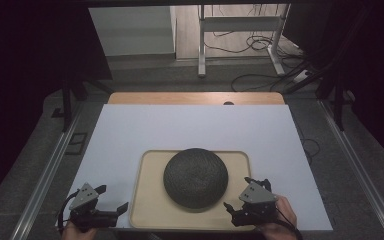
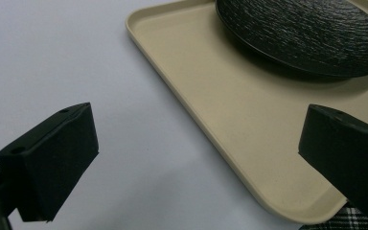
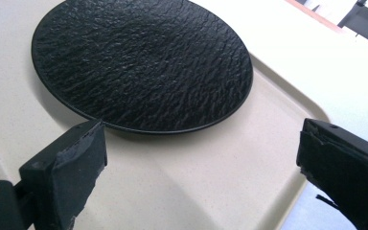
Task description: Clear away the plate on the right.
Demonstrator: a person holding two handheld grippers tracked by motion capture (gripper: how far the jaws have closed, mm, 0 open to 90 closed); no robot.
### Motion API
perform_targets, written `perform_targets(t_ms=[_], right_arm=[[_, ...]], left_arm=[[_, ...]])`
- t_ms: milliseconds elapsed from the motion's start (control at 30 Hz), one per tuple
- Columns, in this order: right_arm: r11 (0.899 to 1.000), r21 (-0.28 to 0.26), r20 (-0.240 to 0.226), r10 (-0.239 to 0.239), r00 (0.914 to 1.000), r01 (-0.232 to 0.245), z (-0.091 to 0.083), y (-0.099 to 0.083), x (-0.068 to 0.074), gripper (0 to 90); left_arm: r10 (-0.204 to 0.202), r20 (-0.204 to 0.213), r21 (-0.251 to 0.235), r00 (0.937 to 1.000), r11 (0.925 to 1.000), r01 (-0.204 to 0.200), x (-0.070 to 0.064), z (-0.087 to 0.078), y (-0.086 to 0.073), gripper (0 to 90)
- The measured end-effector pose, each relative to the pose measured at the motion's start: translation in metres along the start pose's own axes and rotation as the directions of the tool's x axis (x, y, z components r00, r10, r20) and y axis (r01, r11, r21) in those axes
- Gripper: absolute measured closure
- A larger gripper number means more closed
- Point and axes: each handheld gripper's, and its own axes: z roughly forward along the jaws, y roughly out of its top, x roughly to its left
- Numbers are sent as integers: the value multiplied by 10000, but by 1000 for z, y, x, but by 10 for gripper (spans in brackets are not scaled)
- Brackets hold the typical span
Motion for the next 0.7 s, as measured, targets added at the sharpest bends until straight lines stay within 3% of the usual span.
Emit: perform_targets(t_ms=[333,500,700], right_arm=[[9995,-117,177,305,9994,-303,-5,-5,-6,20],[9956,-196,162,915,9957,-912,-11,-9,-13,0],[9925,-238,251,1208,9924,-1202,-16,-13,-17,0]], left_arm=[[-1,14,-15,10000,10000,1,0,0,0,0],[-1,20,-22,10000,10000,2,0,0,0,0],[12,30,-10,10000,10000,-12,0,0,0,0]])
